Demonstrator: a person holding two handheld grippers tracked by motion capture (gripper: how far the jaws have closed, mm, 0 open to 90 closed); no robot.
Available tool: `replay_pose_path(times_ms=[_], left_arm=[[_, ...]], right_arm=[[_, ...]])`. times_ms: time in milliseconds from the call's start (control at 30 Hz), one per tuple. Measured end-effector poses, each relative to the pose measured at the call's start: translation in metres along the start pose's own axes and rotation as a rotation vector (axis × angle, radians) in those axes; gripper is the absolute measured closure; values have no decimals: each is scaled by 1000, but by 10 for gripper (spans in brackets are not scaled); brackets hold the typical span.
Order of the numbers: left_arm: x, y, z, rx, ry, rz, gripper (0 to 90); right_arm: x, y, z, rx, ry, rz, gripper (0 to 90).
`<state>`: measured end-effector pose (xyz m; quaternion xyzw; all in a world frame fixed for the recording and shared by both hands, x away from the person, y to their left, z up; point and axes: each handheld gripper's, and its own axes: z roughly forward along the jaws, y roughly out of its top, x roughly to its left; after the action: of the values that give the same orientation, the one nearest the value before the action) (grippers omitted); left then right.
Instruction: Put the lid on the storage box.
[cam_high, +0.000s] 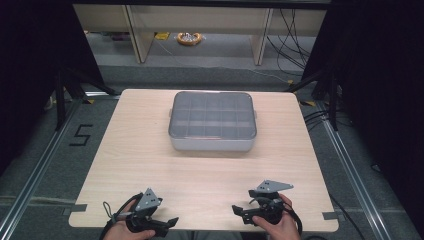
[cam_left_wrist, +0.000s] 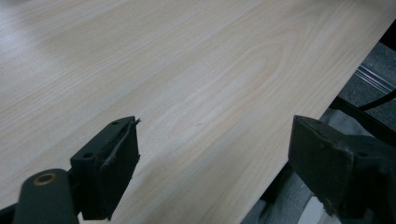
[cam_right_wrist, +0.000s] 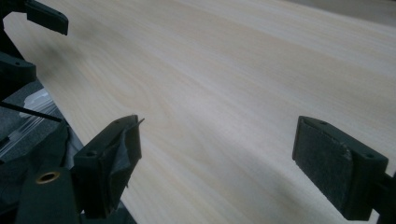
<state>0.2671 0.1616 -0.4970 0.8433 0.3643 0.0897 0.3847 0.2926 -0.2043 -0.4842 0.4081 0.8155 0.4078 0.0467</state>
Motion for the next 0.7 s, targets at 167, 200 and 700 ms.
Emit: replay_pose_path(times_ms=[167,200,700], left_arm=[[-2,-3,-1,28,11,41,159],[-3,-3,-1,35,16,42,159],[0,-4,1,38,18,45,159]], right_arm=[[4,-8,-2,4,-18,-11,166],[4,-9,-3,17,-15,-14,166],[1,-17,-3,35,-32,-11,166]])
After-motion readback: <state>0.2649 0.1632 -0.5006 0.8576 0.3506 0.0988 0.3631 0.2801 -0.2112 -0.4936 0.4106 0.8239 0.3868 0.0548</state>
